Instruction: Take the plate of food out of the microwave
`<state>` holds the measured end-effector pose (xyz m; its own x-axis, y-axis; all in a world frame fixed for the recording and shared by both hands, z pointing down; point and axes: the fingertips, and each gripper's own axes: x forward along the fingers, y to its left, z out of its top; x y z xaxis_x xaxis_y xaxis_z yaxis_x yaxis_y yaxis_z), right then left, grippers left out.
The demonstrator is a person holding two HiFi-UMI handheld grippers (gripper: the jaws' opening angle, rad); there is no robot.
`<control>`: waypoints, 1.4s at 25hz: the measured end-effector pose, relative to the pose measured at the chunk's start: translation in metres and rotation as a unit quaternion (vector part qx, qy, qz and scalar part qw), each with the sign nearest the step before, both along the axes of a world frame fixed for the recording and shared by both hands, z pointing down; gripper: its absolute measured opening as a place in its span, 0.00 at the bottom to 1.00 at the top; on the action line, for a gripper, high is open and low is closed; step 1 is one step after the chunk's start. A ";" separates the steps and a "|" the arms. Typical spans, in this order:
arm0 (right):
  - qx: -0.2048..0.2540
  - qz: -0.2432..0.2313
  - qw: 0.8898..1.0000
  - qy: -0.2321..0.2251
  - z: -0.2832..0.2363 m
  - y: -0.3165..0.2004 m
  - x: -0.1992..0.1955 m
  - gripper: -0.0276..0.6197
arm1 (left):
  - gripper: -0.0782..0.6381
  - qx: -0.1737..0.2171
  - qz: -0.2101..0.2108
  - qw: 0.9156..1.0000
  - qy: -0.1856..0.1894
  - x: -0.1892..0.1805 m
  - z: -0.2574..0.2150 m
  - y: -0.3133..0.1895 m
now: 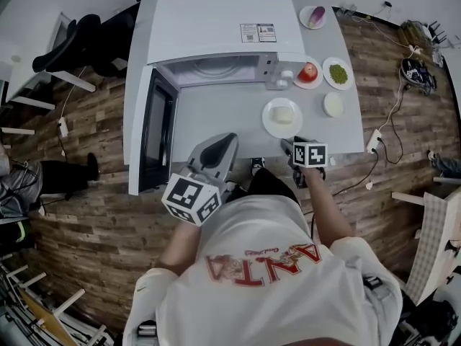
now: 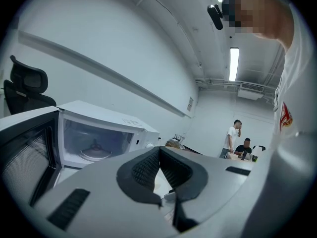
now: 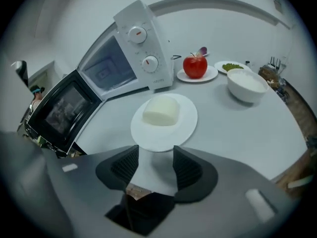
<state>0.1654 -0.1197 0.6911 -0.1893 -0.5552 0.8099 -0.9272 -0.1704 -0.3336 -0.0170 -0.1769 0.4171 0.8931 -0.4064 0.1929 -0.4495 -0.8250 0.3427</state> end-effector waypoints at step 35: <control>0.458 -0.101 0.883 0.025 -0.373 -0.063 -0.086 0.05 | 0.12 0.129 -0.071 0.989 0.008 -0.065 -0.094 -0.032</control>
